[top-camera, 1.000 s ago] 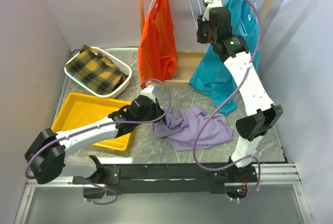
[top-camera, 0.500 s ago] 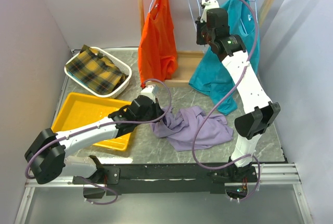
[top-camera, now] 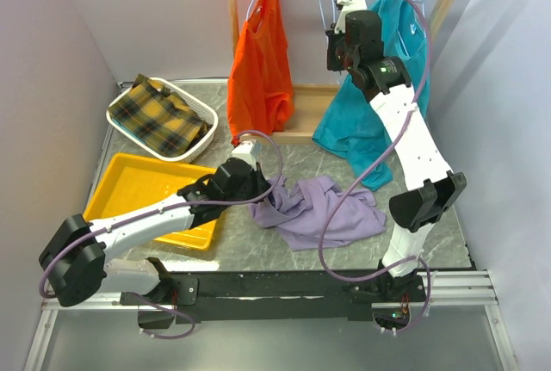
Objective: Place the t-shirt on the hanger
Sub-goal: Pick up the hanger from the clothesline.
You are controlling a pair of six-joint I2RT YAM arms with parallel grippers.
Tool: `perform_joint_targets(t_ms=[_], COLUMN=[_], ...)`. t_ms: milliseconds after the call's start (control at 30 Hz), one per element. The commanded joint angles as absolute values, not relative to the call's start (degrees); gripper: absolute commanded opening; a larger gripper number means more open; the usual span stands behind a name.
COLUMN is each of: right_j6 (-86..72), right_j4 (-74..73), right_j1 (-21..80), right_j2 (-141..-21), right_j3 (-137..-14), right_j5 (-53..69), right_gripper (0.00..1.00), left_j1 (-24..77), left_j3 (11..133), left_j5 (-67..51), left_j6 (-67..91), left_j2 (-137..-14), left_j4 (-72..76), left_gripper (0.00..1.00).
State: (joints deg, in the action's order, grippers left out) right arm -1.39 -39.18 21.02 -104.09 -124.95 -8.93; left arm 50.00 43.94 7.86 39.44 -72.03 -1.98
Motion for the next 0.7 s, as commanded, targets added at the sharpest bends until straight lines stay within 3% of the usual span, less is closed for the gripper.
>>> perform_joint_targets(t_ms=[0,667], right_j6=[-0.5,-7.0], right_j4=[-34.4,-38.6], right_j1=[21.2,21.7], right_j2=[-97.9,-81.4], right_j3=[-126.2,-107.9], right_j5=[-9.9,-6.7], right_gripper=[0.00,0.00], left_j1=[49.9,49.8], left_j3=[45.2,44.1], left_j5=[8.8,14.3], left_j6=[38.0,37.4], left_j2=[-70.2,-69.9], left_j4=[-1.8,-4.3], left_gripper=[0.04,0.03])
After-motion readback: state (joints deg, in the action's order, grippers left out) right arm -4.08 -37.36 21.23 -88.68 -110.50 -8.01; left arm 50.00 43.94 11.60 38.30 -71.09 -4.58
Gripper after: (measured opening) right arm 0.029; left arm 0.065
